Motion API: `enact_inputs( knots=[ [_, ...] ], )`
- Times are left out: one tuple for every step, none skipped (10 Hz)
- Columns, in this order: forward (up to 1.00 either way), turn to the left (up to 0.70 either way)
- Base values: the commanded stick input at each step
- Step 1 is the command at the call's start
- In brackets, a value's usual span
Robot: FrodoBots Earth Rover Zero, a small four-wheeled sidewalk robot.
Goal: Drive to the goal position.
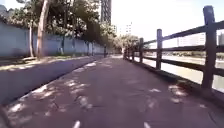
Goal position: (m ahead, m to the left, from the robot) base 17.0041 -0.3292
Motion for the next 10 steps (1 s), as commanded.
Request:
enact_inputs(
  knots=[
    [0.85, 0.0],
    [0.85, 0.0],
    [0.85, 0.0],
    [0.85, 0.0],
    [0.85, 0.0],
    [0.85, 0.0],
    [0.85, 0.0],
    [0.85, 0.0],
    [0.85, 0.0],
    [0.85, 0.0]
  ],
)
